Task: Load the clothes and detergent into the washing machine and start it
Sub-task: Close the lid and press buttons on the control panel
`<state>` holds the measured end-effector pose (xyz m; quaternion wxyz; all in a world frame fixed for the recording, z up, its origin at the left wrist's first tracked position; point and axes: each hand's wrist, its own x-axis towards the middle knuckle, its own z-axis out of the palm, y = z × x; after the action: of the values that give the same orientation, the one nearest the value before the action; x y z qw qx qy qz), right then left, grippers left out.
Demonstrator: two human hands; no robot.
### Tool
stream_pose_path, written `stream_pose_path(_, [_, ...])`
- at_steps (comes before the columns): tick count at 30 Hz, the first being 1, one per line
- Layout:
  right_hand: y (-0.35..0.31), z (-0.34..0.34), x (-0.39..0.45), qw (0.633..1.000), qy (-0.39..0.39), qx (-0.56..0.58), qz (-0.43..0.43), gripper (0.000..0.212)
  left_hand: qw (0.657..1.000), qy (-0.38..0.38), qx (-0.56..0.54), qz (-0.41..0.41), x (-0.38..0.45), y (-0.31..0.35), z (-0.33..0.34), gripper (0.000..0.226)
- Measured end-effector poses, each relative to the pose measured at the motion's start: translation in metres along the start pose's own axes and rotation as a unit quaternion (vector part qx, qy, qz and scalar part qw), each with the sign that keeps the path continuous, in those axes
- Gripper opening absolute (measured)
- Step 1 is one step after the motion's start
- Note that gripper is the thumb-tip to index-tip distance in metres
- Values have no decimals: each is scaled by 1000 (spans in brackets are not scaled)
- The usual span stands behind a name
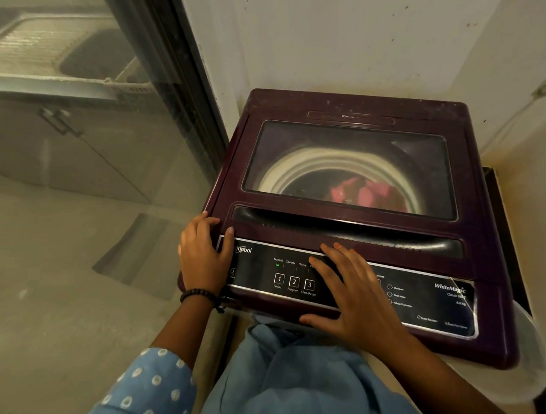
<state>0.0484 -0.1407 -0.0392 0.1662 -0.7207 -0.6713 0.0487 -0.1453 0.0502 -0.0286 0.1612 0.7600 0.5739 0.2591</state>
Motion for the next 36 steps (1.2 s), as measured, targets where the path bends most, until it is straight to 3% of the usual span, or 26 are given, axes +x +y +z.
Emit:
stream_pose_path(11, [-4, 7, -4, 994, 25, -46, -94, 60, 1000, 6, -5, 2, -2, -6, -2, 28])
stream_pose_path(21, [-9, 14, -7, 989, -5, -86, -121, 60, 1000, 9, 10, 6, -7, -12, -1, 26])
stream_pose_path(32, [-11, 14, 1, 989, 19, -80, -122, 57, 999, 11, 38, 11, -6, -11, 1, 24])
stream_pose_path(36, [-10, 15, 0, 990, 6, -88, -114, 76, 999, 13, 43, 14, -7, -10, 0, 23])
